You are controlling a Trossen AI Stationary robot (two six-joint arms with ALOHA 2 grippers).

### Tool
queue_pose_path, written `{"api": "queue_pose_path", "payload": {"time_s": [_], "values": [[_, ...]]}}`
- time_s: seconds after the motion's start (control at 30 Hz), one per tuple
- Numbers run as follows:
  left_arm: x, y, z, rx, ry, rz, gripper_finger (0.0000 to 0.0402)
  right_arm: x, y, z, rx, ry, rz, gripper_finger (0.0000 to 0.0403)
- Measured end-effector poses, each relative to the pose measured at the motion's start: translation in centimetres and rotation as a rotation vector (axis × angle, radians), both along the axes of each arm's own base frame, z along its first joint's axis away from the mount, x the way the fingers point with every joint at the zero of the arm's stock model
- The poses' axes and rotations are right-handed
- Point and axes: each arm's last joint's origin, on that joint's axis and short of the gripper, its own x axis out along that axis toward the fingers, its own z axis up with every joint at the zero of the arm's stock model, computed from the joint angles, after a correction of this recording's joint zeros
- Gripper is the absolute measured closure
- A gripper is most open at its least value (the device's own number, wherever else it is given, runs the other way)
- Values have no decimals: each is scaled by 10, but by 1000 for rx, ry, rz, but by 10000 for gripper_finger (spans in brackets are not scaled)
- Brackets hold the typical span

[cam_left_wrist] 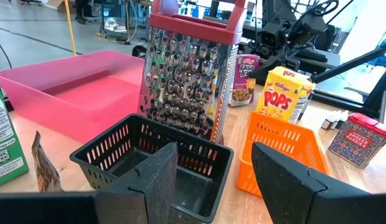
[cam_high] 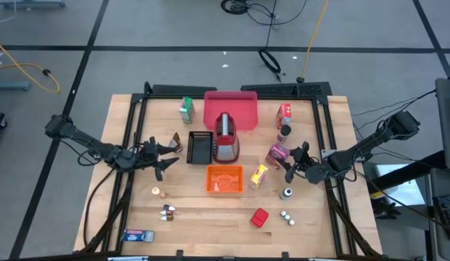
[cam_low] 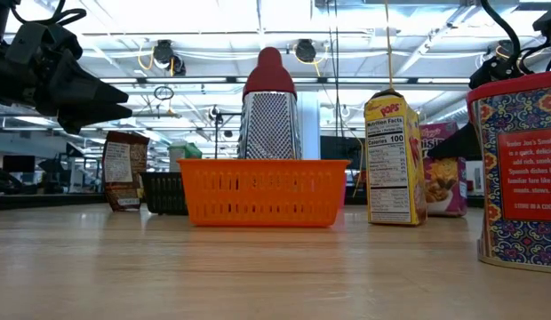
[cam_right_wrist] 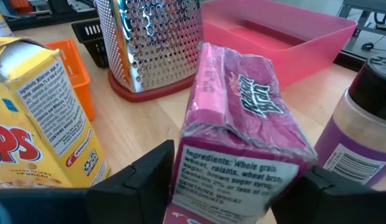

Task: Pick & Place Kitchen Items
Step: Put the purple cereal box into the pink bin

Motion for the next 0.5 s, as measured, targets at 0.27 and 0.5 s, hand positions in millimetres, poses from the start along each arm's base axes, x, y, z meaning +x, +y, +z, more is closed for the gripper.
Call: {"api": "queue_pose_path", "payload": {"time_s": [0.27,0.5], "values": [[0,0,0,0,0,0,192,2,2,3,26,-34,29,252],[0,0,0,0,0,0,192,2,2,4,24,-33,31,320]]}}
